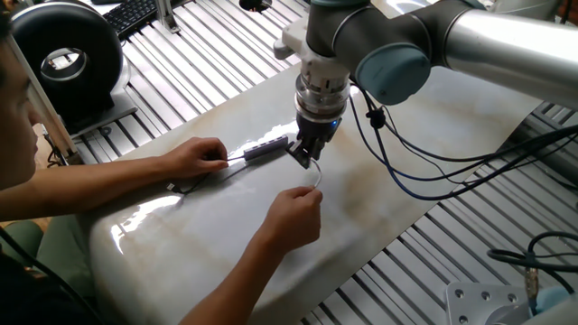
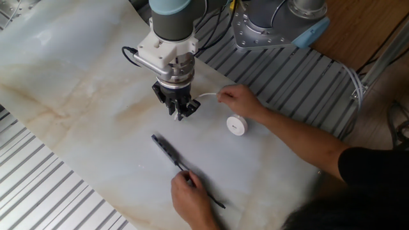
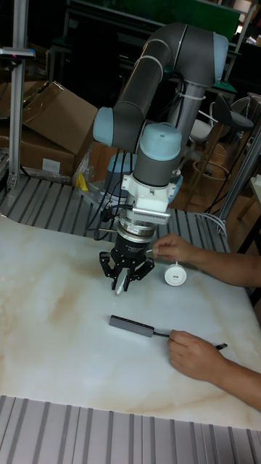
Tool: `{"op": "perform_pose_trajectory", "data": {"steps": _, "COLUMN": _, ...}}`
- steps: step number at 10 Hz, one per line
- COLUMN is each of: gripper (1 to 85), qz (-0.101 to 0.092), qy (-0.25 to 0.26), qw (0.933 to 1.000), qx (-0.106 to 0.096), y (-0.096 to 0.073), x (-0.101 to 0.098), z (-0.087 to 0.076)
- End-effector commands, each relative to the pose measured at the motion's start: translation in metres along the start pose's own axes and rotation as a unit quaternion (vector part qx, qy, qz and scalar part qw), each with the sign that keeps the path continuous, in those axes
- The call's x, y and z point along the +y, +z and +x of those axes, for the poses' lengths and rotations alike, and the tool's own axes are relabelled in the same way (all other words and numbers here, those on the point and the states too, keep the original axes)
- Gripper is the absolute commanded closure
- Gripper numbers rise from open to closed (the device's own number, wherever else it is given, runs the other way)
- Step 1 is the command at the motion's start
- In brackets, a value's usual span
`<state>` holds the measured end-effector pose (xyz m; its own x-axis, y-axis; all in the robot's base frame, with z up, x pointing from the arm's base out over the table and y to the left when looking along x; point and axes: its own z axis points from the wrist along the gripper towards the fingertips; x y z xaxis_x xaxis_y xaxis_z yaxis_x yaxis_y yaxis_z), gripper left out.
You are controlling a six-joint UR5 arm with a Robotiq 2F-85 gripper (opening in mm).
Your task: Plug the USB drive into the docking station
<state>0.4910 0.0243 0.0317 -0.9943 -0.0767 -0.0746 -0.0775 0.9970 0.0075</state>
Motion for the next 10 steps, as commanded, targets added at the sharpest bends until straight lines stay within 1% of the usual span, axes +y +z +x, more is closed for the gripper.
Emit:
{"op": "perform_pose_trajectory", "data": {"steps": 1, "gripper": 54.7, "qz": -0.004, "qy": 0.007, "qw": 1.0, "qx": -0.003, "y": -0.002, "x": 0.001, "z": -0.002}}
{"op": "perform_pose_trajectory", "data": {"steps": 3, "gripper": 55.0, "qz": -0.002, "qy": 0.008, "qw": 1.0, "qx": -0.002, "y": -0.002, "x": 0.0, "z": -0.001}}
{"op": "perform_pose_trajectory", "data": {"steps": 4, "gripper": 57.3, "qz": -0.001, "qy": 0.009, "qw": 1.0, "qx": -0.002, "y": -0.002, "x": -0.001, "z": -0.001}}
{"op": "perform_pose_trajectory", "data": {"steps": 5, "gripper": 64.0, "qz": 0.002, "qy": 0.015, "qw": 0.9999, "qx": -0.001, "y": -0.001, "x": -0.002, "z": -0.001}}
{"op": "perform_pose_trajectory", "data": {"steps": 6, "gripper": 84.3, "qz": 0.012, "qy": 0.023, "qw": 0.9996, "qx": 0.0, "y": -0.001, "x": -0.007, "z": 0.0}}
{"op": "perform_pose_trajectory", "data": {"steps": 9, "gripper": 84.3, "qz": 0.026, "qy": 0.02, "qw": 0.9995, "qx": -0.003, "y": -0.001, "x": -0.015, "z": -0.002}}
{"op": "perform_pose_trajectory", "data": {"steps": 10, "gripper": 84.3, "qz": 0.031, "qy": 0.018, "qw": 0.9993, "qx": -0.001, "y": -0.001, "x": -0.018, "z": -0.001}}
